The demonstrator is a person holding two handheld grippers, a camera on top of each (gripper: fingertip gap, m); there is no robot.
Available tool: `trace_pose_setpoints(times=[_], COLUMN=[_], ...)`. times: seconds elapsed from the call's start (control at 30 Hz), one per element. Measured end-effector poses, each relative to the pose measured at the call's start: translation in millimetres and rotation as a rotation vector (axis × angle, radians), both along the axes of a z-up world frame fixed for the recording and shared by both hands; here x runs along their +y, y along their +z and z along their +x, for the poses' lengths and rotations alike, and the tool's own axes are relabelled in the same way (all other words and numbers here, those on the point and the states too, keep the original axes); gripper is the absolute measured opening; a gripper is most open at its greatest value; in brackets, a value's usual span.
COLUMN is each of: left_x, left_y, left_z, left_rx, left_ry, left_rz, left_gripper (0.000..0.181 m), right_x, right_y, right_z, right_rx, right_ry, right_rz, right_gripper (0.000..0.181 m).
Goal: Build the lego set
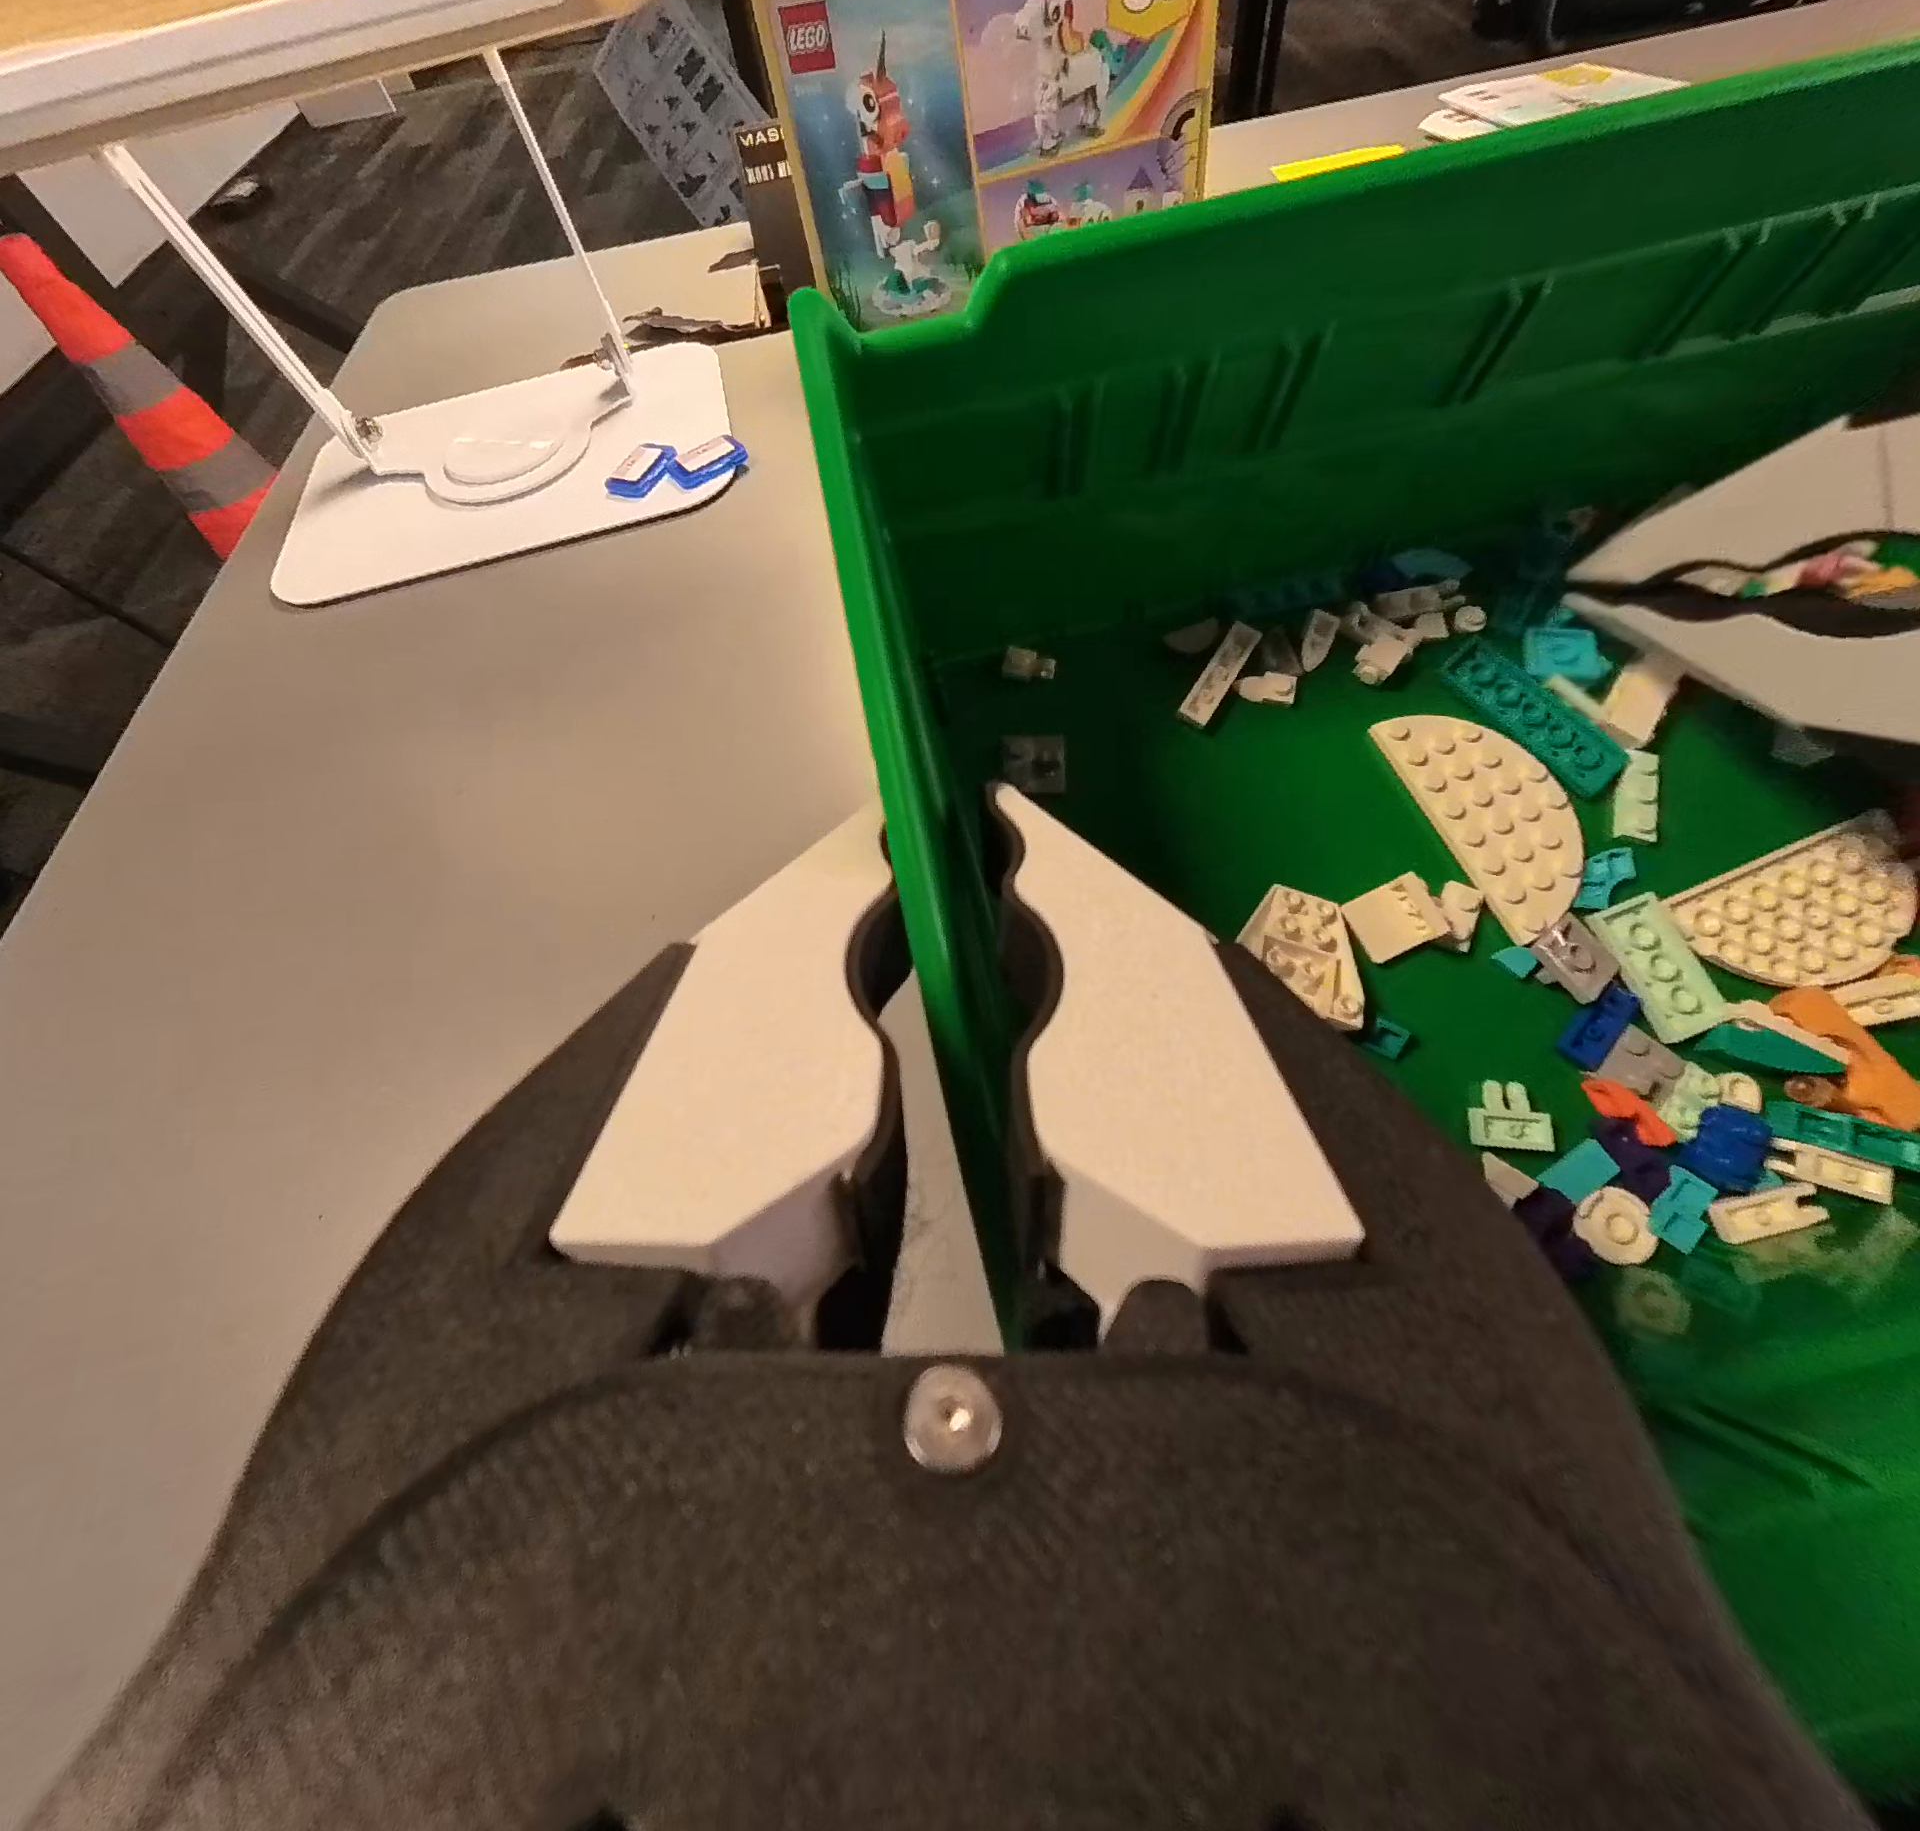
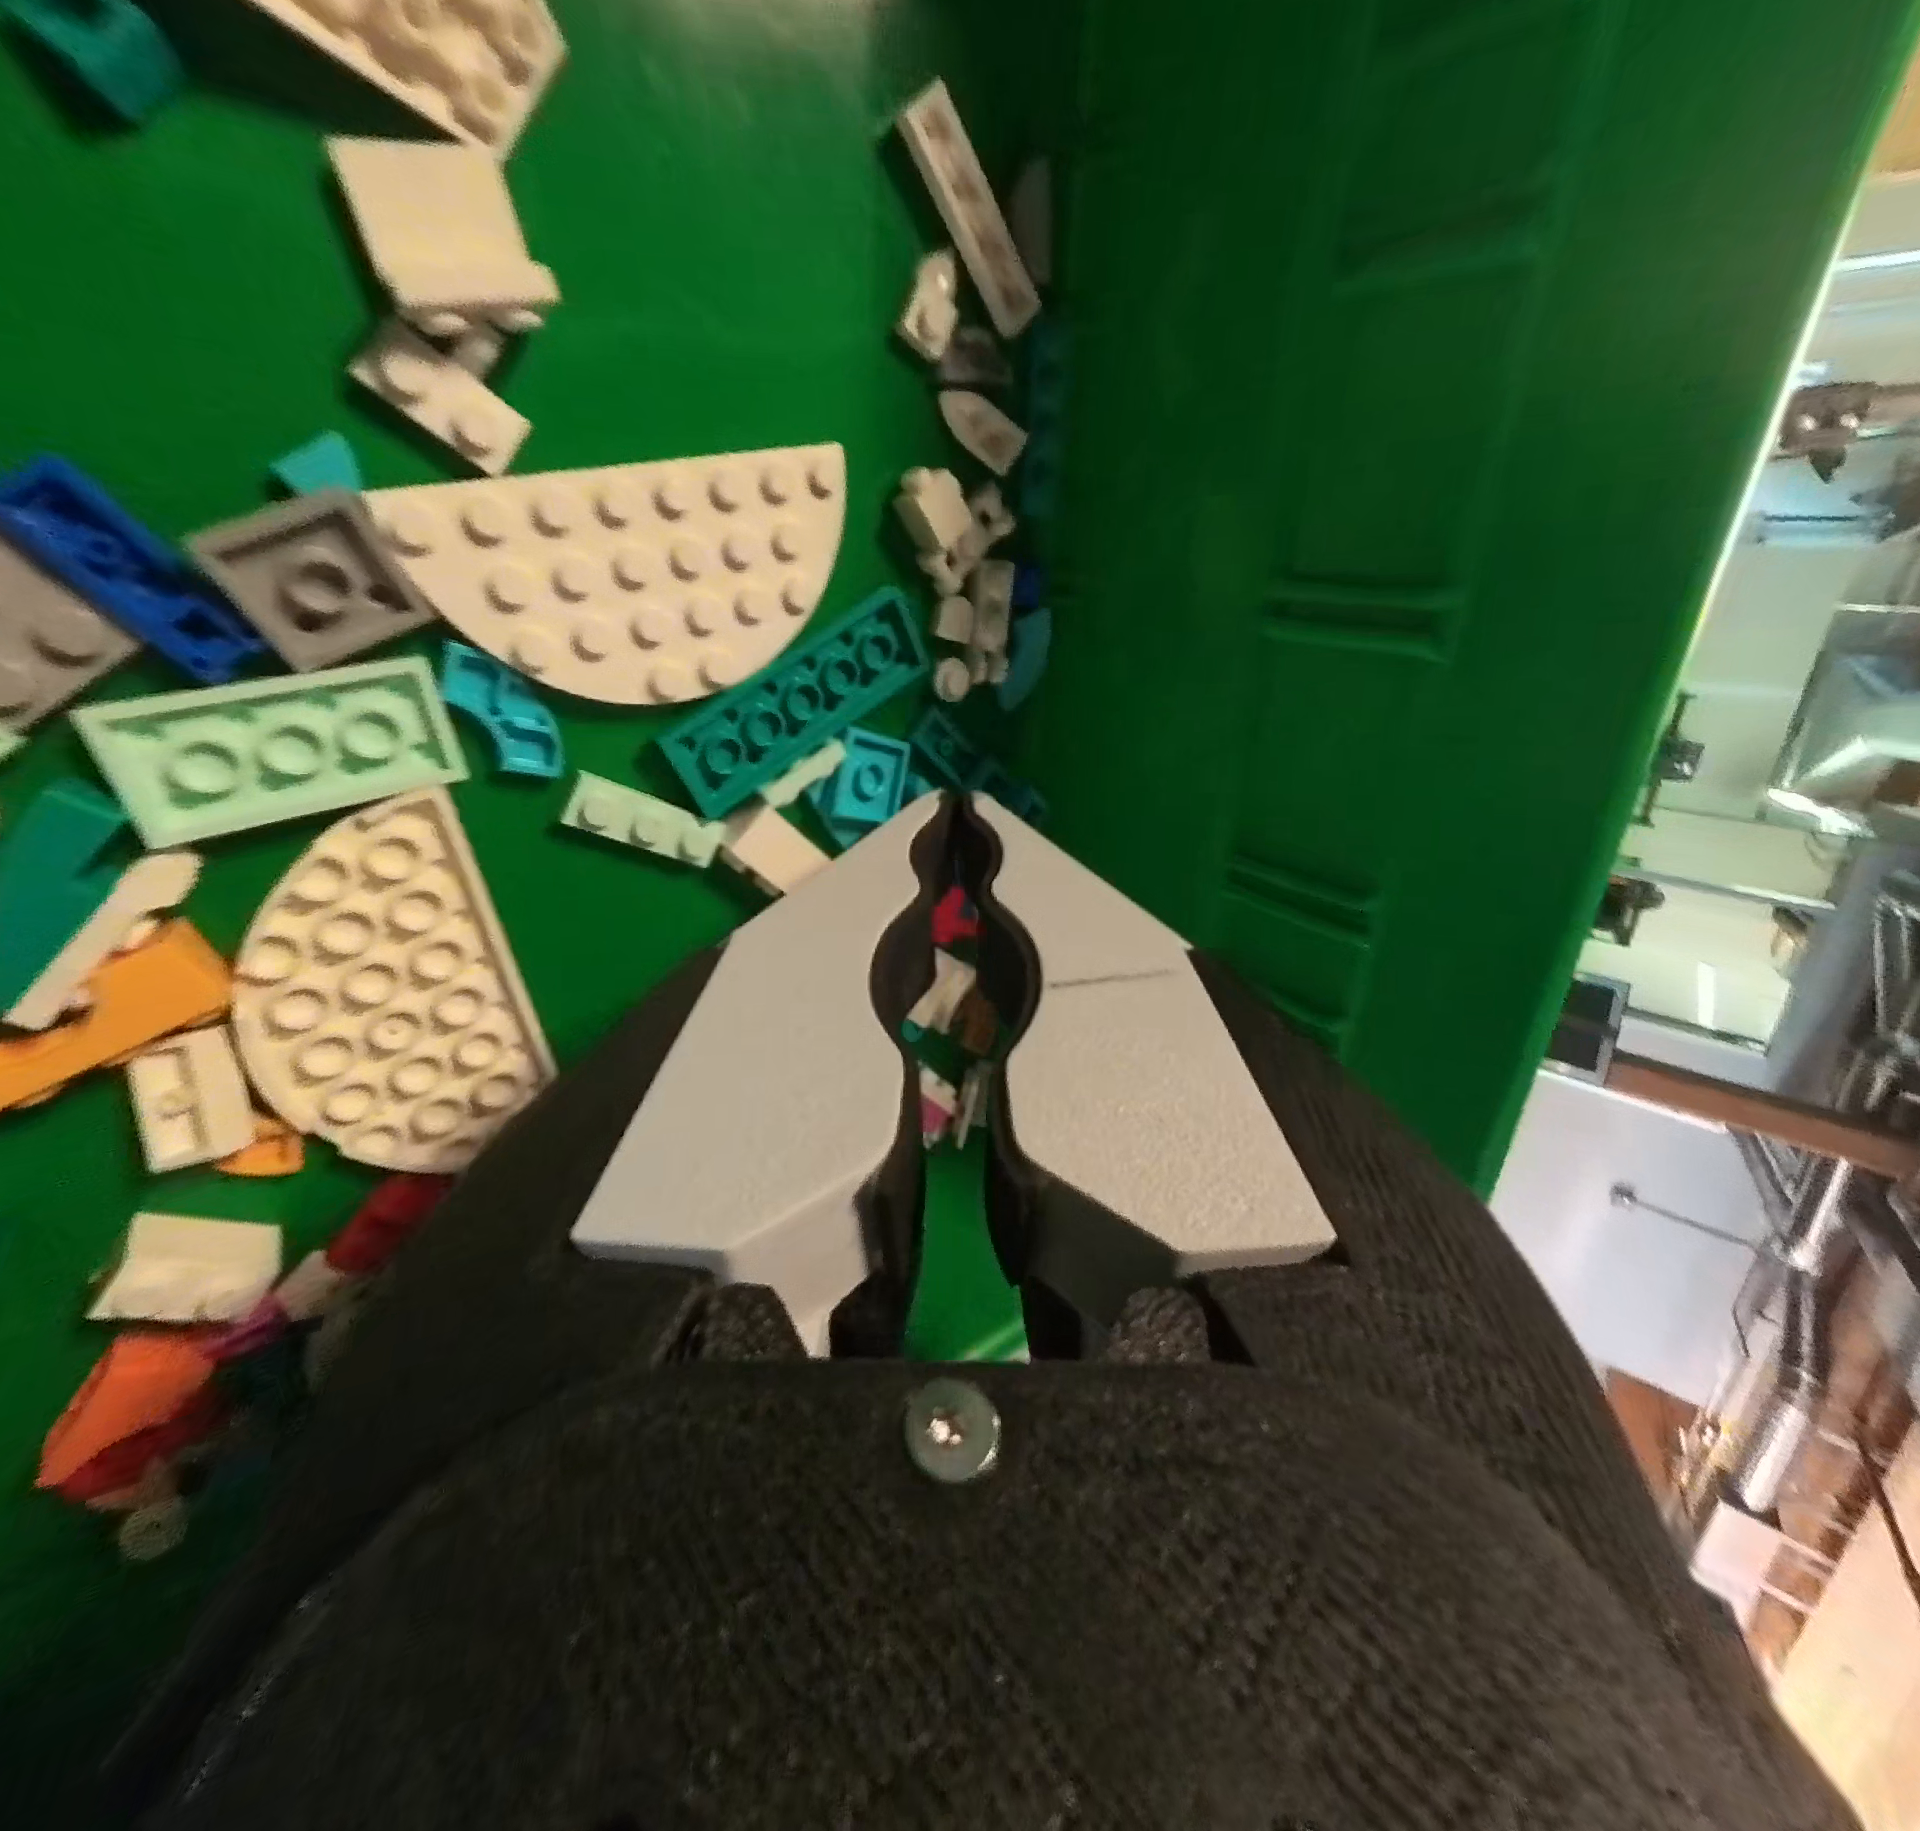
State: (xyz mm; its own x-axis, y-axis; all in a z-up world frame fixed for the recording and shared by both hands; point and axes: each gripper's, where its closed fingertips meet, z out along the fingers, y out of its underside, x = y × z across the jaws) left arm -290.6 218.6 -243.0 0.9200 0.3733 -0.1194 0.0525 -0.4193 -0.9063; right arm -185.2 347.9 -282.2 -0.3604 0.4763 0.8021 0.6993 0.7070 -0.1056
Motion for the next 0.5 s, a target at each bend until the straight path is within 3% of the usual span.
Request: trace_pose_setpoints(times=[0.23,0.5], left_x=[-0.5,-1.0], left_y=[0.3,0.5], left_z=[0.2,0.3], left_rx=[0.001,0.004], left_ry=[0.001,0.002], left_rz=[0.004,0.004], left_gripper=[0.009,0.009], right_x=[-29.2,-68.6], right_y=[-7.3,-20.9], right_z=[5.7,20.8], right_rx=[-0.026,-0.115], right_ry=[0.076,0.143], right_rz=[-0.104,-0.343], right_gripper=[0.000,0.000])
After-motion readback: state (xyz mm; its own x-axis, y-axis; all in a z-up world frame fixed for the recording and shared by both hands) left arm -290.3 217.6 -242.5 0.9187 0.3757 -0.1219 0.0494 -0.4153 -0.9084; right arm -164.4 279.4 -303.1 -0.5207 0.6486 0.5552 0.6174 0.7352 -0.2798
